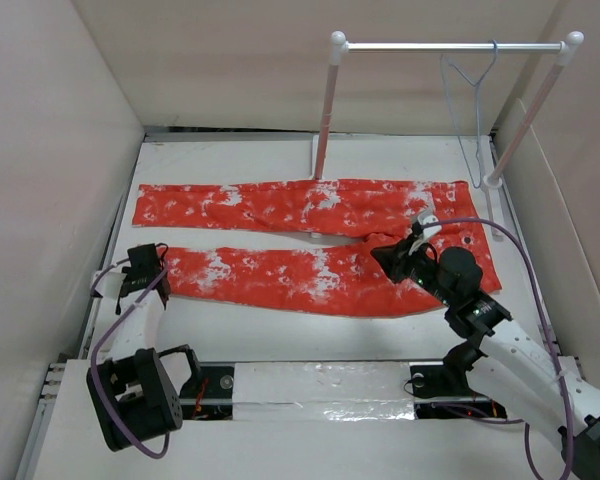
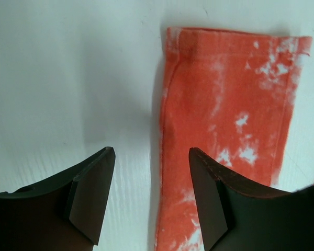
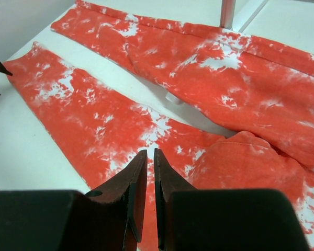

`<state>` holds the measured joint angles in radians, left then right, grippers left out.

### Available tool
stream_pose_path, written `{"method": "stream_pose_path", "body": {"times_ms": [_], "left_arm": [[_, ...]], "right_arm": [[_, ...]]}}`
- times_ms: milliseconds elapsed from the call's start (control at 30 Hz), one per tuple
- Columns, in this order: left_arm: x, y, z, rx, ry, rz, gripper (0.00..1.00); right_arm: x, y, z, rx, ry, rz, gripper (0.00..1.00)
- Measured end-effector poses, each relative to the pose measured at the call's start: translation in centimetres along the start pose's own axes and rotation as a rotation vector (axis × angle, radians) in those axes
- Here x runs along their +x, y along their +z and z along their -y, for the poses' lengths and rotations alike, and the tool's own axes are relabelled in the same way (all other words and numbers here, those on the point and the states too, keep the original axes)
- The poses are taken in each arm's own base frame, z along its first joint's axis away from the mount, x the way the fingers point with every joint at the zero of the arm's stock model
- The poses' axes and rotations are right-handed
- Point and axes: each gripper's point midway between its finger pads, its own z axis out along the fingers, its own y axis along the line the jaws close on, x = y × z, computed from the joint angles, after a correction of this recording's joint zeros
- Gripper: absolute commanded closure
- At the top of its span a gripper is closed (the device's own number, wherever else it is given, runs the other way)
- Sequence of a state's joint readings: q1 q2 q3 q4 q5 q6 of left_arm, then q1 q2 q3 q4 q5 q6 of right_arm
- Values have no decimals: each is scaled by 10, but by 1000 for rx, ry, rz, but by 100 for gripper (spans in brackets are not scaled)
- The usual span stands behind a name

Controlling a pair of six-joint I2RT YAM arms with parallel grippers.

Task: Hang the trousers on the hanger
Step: Flatten out the trousers at the center of the board, then fold the trousers at the center of the board.

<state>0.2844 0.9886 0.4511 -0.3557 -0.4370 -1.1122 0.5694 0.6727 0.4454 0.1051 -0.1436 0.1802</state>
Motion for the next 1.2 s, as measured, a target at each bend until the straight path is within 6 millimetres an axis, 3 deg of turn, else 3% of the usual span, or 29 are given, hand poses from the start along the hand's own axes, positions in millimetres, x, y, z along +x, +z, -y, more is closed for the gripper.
{"method": "stream_pose_path", "body": {"times_ms": [133,200,300,333,500,600,800,933,1067,1200], "left_arm": [[2,15,-9,-70,8,-11,48],[0,20,-2,-71,7,-9,51],[2,26,10,-46,3,-20,82],[2,27,11,-40,7,-22,100],[0,21,24,30,40,-32,100],[-10,-1,46,156,57,-2,100],[-32,-77,111,563,24,40,100],[-30,-105,128,698,60,6,100],[-32,-133,136,810,125,-1,100],[-42,-181,149,959,209,16,100]], "right_arm": [[4,-1,0,-2,2,-12,83],[3,-1,0,-2,2,-11,83],[3,-1,2,3,3,-11,83],[3,-1,2,3,3,-12,83],[10,2,7,21,9,-35,83],[21,8,13,39,16,-73,84],[55,22,30,98,37,-187,91],[77,25,52,190,53,-253,91],[93,22,87,325,90,-300,89],[111,24,109,401,140,-344,88]]}}
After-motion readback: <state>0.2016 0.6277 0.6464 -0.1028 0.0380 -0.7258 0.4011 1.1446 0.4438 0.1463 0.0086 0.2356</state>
